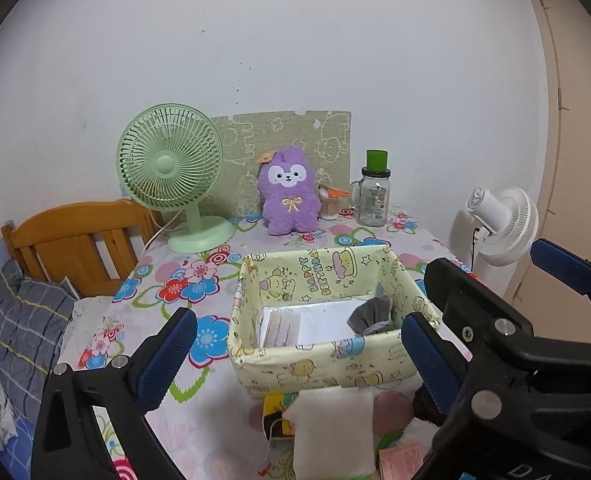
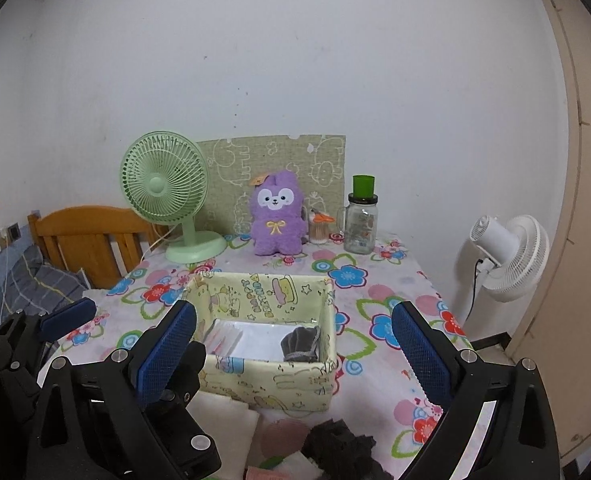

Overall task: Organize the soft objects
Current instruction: 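Withdraw both open tools from the box back toward the remaining items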

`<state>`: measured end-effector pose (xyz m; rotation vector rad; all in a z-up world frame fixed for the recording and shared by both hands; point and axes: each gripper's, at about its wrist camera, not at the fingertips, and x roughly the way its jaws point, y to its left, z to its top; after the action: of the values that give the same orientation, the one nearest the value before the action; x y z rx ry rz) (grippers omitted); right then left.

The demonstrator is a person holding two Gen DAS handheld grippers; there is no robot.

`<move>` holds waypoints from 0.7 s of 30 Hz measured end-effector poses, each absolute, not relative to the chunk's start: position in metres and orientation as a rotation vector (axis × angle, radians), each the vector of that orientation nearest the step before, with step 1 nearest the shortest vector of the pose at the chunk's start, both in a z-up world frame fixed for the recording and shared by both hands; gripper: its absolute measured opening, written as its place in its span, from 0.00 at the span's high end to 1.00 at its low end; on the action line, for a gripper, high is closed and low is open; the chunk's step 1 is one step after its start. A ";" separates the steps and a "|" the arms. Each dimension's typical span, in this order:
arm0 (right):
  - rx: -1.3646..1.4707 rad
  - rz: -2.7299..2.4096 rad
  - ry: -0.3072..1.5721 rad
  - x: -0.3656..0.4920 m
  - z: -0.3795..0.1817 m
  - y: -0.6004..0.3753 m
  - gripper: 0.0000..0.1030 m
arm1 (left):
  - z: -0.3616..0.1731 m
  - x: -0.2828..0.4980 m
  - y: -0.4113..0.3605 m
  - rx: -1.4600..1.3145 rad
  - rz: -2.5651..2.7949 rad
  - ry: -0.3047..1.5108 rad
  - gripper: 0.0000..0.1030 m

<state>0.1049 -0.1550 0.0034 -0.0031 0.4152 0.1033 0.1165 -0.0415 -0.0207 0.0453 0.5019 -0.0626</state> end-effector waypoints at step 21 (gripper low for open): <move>-0.006 0.088 0.442 0.070 -0.012 -0.153 0.03 | -0.039 0.080 -0.046 0.017 -0.048 0.532 0.01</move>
<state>0.0698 -0.1534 -0.0121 -0.0064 0.4422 0.0876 0.0800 -0.0461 -0.0394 0.0170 0.5316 -0.0478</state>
